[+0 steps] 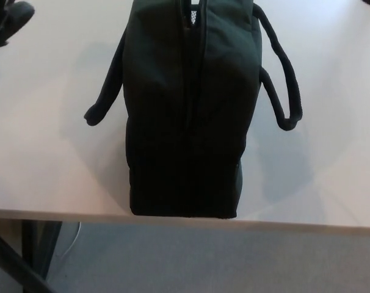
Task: A lunch bag is kept on the middle of the desk and the robot uses both its hands to grab the opening of the bag from the left and right and moves its hands away from each other to spread the bag open
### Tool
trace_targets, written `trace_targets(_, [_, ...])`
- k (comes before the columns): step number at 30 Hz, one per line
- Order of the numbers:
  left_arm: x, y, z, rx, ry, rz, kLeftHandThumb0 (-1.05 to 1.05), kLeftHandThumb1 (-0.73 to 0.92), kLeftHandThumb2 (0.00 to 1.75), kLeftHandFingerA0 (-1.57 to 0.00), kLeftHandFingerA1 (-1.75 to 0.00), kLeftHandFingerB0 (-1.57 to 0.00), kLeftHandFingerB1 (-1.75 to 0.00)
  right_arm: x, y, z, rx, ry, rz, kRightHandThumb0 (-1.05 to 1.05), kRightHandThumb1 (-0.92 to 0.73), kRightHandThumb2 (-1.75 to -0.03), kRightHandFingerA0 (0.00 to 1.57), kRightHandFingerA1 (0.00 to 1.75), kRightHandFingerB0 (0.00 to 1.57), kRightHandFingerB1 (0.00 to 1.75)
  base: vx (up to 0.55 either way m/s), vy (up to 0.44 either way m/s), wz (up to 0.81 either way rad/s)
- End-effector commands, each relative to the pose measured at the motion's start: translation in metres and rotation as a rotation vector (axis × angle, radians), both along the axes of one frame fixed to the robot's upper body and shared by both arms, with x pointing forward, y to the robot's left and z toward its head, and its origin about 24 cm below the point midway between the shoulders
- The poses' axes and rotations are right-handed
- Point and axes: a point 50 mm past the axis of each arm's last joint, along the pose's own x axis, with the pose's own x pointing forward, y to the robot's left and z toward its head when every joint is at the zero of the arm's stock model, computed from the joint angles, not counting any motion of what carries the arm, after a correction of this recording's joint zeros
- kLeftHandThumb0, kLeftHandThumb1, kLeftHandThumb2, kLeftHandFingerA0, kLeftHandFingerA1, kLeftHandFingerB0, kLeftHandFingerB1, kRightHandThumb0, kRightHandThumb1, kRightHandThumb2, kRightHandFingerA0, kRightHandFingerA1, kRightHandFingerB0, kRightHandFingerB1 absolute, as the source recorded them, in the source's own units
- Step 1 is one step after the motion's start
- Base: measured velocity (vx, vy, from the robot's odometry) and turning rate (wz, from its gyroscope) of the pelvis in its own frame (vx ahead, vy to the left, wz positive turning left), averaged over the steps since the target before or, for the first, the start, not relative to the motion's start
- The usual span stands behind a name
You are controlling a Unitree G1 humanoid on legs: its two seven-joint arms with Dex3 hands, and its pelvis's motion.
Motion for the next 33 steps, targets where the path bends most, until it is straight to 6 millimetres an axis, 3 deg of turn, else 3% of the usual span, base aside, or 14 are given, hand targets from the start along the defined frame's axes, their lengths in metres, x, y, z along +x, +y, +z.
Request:
trace_targets(1, [-0.08, 0.045, -0.026, -0.305, 0.096, -0.176, -0.28, 0.65, 0.62, -0.25, -0.4, -0.11, -0.22, -0.13, -0.044, -0.041, 0.087, -0.116, 0.104, -0.34, -0.53, -1.06, 0.0, 0.48, 0.0, 0.49, 0.0, 0.0, 0.0])
trace_targets(2, [-0.089, 0.046, -0.032, -0.317, 0.139, -0.179, -0.32, 0.69, 0.64, -0.24, -0.41, -0.09, -0.19, -0.146, -0.048, -0.047, 0.114, -0.118, 0.097, -0.55, -0.7, -0.63, 0.2, 0.3, 0.11, 0.24, 0.0, 0.0, 0.0])
trace_targets(3, [-0.097, 0.046, -0.036, -0.325, 0.181, -0.182, -0.32, 0.69, 0.64, -0.24, -0.41, -0.09, -0.19, -0.158, -0.051, -0.052, 0.14, -0.12, 0.096, -0.55, -0.7, -0.63, 0.2, 0.3, 0.11, 0.24, 0.0, 0.0, 0.0])
trace_targets(4, [-0.111, 0.046, -0.045, -0.324, 0.226, -0.177, -0.4, 0.72, 0.65, -0.28, -0.4, -0.1, -0.2, -0.175, -0.054, -0.062, 0.175, -0.11, 0.088, -0.33, -0.55, -1.06, 0.0, 0.48, 0.0, 0.49, 0.0, 0.0, 0.0])
trace_targets(9, [-0.189, 0.037, -0.088, -0.404, 0.431, -0.211, -0.38, 0.74, 0.64, -0.18, -0.35, -0.11, -0.25, -0.251, -0.05, -0.114, 0.265, -0.007, 0.024, -0.33, -0.57, -1.08, 0.0, 0.49, 0.0, 0.48, 0.0, 0.0, 0.0])
trace_targets(10, [-0.201, 0.034, -0.096, -0.446, 0.46, -0.199, -0.36, 0.75, 0.63, -0.2, -0.36, -0.11, -0.26, -0.259, -0.047, -0.125, 0.292, 0.037, 0.031, -0.61, -0.56, -0.91, 0.03, 0.43, 0.0, 0.38, 0.0, 0.0, 0.0])
trace_targets(14, [-0.252, 0.017, -0.13, -0.707, 0.627, -0.161, -0.38, 0.72, 0.74, -0.14, -0.38, -0.11, -0.33, -0.287, -0.018, -0.161, 0.398, 0.271, 0.043, -0.59, -0.77, -0.69, 0.06, 0.24, 0.09, 0.21, 0.0, 0.0, 0.0])
trace_targets(18, [-0.271, 0.008, -0.142, -0.804, 0.704, -0.139, -0.33, 0.79, 0.65, -0.17, -0.34, -0.11, -0.23, -0.292, -0.006, -0.178, 0.463, 0.347, 0.067, -0.59, -0.76, -0.62, 0.06, 0.31, 0.07, 0.26, 0.0, 0.0, 0.0])
trace_targets(19, [-0.28, 0.003, -0.149, -0.839, 0.747, -0.121, -0.36, 0.8, 0.66, -0.17, -0.35, -0.1, -0.22, -0.291, -0.001, -0.19, 0.472, 0.396, 0.071, -0.6, -0.52, -0.9, 0.0, 0.36, 0.01, 0.29, 0.0, 0.0, 0.0])
trace_targets(20, [-0.29, -0.001, -0.157, -0.871, 0.793, -0.106, -0.37, 0.8, 0.66, -0.16, -0.36, -0.1, -0.23, -0.29, 0.002, -0.204, 0.476, 0.448, 0.079, -0.58, -0.72, -0.64, 0.05, 0.27, 0.06, 0.21, 0.0, 0.0, 0.0])
trace_targets(23, [-0.298, -0.001, -0.164, -0.891, 0.853, -0.089, -0.36, 0.81, 0.67, -0.14, -0.35, -0.1, -0.24, -0.289, 0.004, -0.233, 0.476, 0.52, 0.041, -0.57, -0.73, -0.62, 0.05, 0.3, 0.06, 0.26, 0.0, 0.0, 0.0])
trace_targets(27, [-0.294, 0.004, -0.177, -0.911, 0.867, -0.052, -0.36, 0.83, 0.65, -0.14, -0.35, -0.1, -0.27, -0.277, 0.006, -0.265, 0.553, 0.652, -0.032, -0.59, -0.54, -0.92, 0.0, 0.4, 0.0, 0.31, 0.0, 0.0, 0.0])
trace_targets(32, [-0.282, 0.01, -0.187, -0.939, 0.88, -0.019, -0.4, 0.83, 0.65, -0.17, -0.35, -0.11, -0.27, -0.266, 0.002, -0.265, 0.622, 0.711, -0.028, -0.63, -0.57, -0.92, 0.01, 0.41, 0.0, 0.3, 0.0, 0.0, 0.0])
trace_targets(33, [-0.278, 0.011, -0.188, -0.933, 0.882, -0.013, -0.4, 0.82, 0.65, -0.19, -0.37, -0.11, -0.28, -0.266, 0.0, -0.265, 0.617, 0.706, -0.028, -0.58, -0.75, -0.65, 0.14, 0.31, 0.09, 0.21, 0.0, 0.0, 0.0])
